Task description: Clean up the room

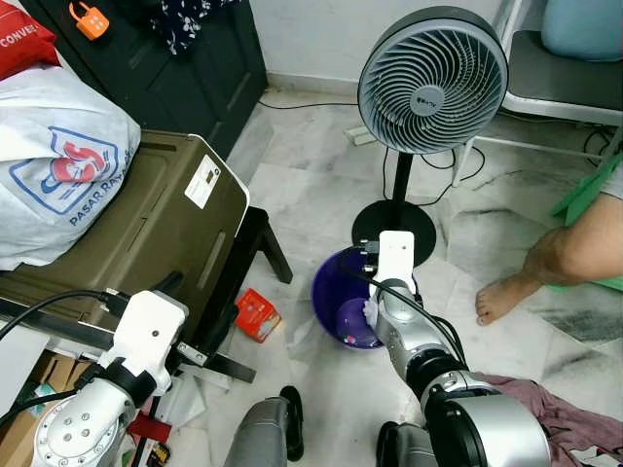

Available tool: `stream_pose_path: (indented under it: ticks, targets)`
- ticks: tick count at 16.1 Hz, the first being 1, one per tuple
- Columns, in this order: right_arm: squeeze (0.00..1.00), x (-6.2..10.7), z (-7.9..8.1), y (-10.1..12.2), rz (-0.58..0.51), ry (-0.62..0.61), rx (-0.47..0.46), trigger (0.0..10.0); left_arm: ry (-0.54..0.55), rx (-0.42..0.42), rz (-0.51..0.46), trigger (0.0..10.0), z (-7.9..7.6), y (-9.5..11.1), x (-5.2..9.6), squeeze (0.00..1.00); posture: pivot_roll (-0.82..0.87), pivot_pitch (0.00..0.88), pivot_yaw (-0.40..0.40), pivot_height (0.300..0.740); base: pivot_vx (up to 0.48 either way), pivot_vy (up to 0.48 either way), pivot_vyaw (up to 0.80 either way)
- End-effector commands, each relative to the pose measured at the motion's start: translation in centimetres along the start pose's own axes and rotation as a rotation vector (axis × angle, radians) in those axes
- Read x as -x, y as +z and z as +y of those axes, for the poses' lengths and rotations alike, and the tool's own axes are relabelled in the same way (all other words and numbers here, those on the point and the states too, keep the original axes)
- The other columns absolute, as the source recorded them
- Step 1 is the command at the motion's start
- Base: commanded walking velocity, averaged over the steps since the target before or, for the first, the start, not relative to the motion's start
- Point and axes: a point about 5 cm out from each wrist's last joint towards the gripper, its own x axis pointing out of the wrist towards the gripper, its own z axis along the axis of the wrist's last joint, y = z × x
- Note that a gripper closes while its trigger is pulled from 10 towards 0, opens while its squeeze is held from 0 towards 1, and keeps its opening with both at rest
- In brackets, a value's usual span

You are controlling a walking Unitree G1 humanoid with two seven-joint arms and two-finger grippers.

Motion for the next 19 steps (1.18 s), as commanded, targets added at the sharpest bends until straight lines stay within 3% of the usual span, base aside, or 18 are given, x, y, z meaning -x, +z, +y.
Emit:
stream_pose_path:
  ticks: [1, 4, 7, 10, 14, 19]
  targets:
    - [1.0, 0.1, 0.7, -0.1, 0.008, 0.021, -0.017, 10.0, 0.013, -0.006, 0.02, 10.0, 0.2, -0.2, 0.2, 0.0, 0.29, 0.21, 0.149, 0.74, 0.0, 0.0, 0.0]
    - [1.0, 0.3, 1.1, 0.0, -0.017, 0.074, -0.012, 10.0, 0.03, 0.005, -0.004, 10.0, 0.2, -0.2, -0.8, 0.0, 0.25, 0.183, 0.135, 0.74, 0.0, 0.0, 0.0]
    - [1.0, 1.3, 1.3, -0.9, -0.047, 0.174, 0.02, 10.0, 0.049, 0.024, -0.055, 10.0, 0.0, -0.1, -3.1, 0.0, 0.18, 0.123, 0.114, 0.74, 0.0, 0.0, 0.0]
    - [1.0, 4.1, -0.1, -0.9, -0.128, 0.241, 0.073, 10.0, 0.058, 0.022, -0.109, 10.0, -0.2, 0.2, -5.5, 0.0, 0.1, 0.066, 0.108, 0.74, 0.0, 0.0, 0.0]
    - [1.0, 7.3, -2.6, 0.8, -0.24, 0.213, 0.114, 10.0, 0.104, 0.033, -0.151, 10.0, 0.1, 0.3, -7.4, 0.0, 0.03, 0.0, 0.103, 0.74, 0.0, 0.0, 0.0]
    - [1.0, 7.6, -4.5, 2.6, -0.321, 0.075, 0.074, 10.0, 0.214, 0.018, -0.195, 10.0, 0.6, 0.0, -8.8, 0.0, -0.02, 0.0, 0.091, 0.74, 0.0, 0.0, 0.0]
